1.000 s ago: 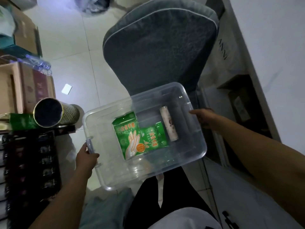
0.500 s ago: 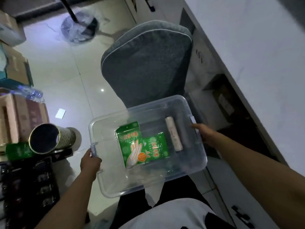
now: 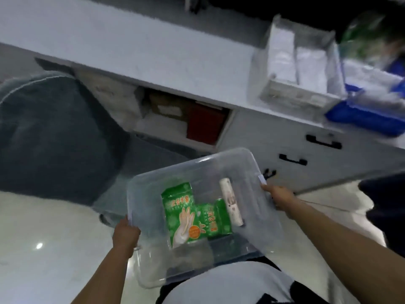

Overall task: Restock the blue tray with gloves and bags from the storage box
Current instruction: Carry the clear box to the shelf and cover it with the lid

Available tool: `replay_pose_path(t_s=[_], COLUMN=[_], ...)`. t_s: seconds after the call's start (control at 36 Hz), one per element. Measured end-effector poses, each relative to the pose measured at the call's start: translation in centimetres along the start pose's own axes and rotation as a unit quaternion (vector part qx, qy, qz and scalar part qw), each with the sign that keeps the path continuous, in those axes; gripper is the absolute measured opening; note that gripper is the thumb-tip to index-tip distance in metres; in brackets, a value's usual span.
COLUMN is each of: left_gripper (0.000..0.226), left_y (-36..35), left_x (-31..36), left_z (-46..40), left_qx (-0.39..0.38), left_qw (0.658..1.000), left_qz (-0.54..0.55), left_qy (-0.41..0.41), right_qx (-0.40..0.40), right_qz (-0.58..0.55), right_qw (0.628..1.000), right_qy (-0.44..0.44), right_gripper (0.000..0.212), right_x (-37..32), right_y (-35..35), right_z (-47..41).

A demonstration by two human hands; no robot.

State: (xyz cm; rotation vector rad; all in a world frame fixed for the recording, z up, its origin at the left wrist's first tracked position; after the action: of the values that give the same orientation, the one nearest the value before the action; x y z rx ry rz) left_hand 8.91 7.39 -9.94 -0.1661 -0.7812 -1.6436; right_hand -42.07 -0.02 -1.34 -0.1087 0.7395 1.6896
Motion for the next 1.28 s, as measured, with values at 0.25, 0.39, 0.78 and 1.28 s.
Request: replay_pose_path(t_s=[0.25,0.39,0.78,1.28], left_gripper=[0.033,0.025,0.041,0.037], left_y=[-17.6,-30.4,-67.5,-104.8], left_x=[17.6,23.8,31.4,44.3], left_z=[3.2,7.9,26.6,45.2], left_qx=[-0.117,-0.16,-0.277,-0.365], left_qw=[0.959,0.92,0.766,0.504], left_qz=[-0.205,-0.285,-0.462,-0.594], left_qy=[-0.155,-0.217,-0.351,-0.511], right_qx=[0.101,0.147,0.26,0.341], right_qz=[-0.261,-0.39,-0.615,-0.781], right_qw=[0.957,0.905,0.729,0.5], right_qy=[-0.072,-0.085,-0.152,-0.151], right_gripper=[0.037,0.032,0.028,0.016], right_x=[19.1,28.8,50.7,50.4], right_y=[16.0,22.3,33.8,40.7], right_z=[7.1,9.3,14.3,10.8])
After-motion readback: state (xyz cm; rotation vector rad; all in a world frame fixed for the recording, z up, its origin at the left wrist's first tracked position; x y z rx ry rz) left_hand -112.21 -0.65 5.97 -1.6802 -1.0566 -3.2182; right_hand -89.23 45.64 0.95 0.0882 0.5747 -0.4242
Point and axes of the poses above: each hand's wrist, its own z-axis away from the middle knuckle, its own y-axis out of the back of the hand, x = y × z, the point moved 9 cm from there along -z, towards the middle knuckle, and after that the axes turned 8 degrees about -x, right-handed, at the moved point
